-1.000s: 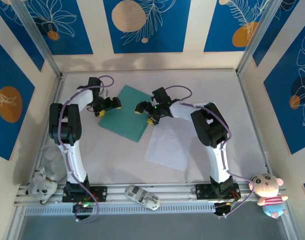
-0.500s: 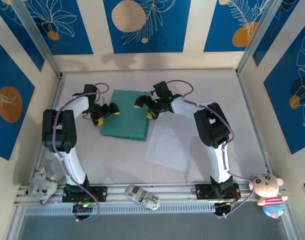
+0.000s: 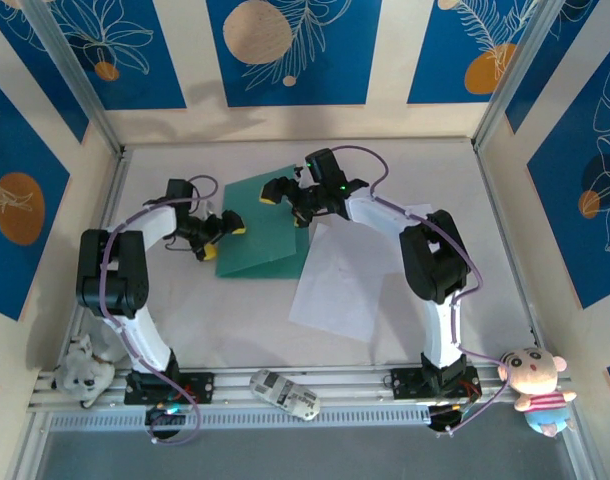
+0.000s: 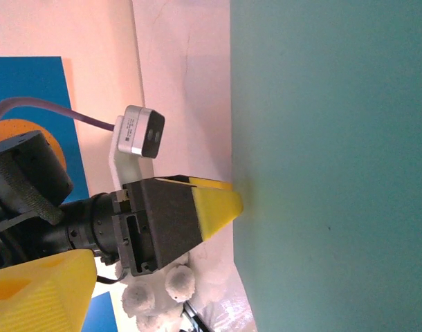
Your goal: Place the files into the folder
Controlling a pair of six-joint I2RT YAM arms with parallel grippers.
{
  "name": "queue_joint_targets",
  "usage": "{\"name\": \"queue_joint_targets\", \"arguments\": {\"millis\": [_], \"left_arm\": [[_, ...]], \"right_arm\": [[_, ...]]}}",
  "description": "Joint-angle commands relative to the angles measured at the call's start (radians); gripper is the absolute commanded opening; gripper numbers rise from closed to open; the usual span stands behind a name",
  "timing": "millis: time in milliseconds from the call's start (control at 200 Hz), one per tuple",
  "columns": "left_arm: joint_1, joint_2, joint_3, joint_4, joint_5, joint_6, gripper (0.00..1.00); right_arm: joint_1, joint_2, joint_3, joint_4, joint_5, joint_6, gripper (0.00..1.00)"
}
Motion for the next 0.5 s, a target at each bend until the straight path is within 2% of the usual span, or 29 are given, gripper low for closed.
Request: {"name": "queue_joint_targets", "arguments": {"millis": [0,230,495], "left_arm": [[-0.02,-0.03,-0.015,0.056,0.058,-0.032,1.0],[-0.079,-0.017,-0.018,0.127,0.081,-0.09,1.0],[-0.16,0.012,-0.01,0.235,0.081,-0.178,1.0]], "right_arm": [[0.003,-0.05,-0.012,-0.031,-0.023,-0.016,0.88],[-0.024,-0.11,-0.071,-0.034,-0.006,-0.028,0.88],[-0.106,-0.192,-0.164,-0.034,-0.003,-0.046,0.89]]}}
